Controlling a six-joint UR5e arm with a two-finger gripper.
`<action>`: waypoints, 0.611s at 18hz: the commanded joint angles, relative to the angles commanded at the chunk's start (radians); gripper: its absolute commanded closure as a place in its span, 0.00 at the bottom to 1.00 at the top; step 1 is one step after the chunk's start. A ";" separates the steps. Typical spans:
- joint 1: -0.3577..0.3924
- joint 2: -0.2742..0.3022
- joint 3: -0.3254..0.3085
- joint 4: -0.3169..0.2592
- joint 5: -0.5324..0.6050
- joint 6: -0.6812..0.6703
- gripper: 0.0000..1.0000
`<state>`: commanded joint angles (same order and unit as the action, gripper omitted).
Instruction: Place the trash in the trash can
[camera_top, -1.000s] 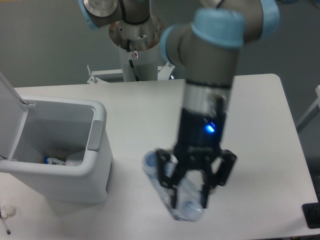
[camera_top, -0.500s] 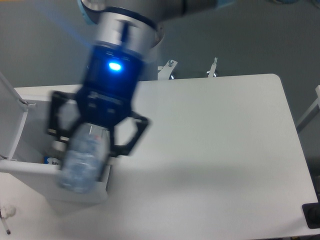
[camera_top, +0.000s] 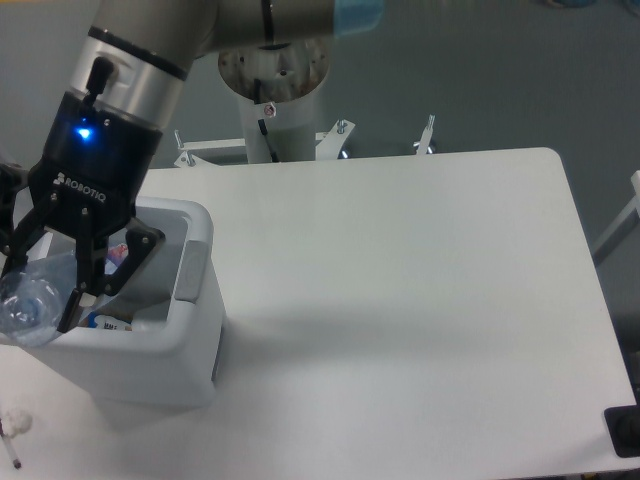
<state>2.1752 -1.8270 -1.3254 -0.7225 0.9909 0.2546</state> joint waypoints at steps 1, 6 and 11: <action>0.000 0.002 -0.005 0.000 0.000 0.000 0.00; 0.090 0.006 -0.017 -0.003 0.011 0.008 0.00; 0.329 0.006 -0.162 -0.008 0.012 0.038 0.00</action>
<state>2.5047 -1.8209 -1.4875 -0.7302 1.0032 0.2928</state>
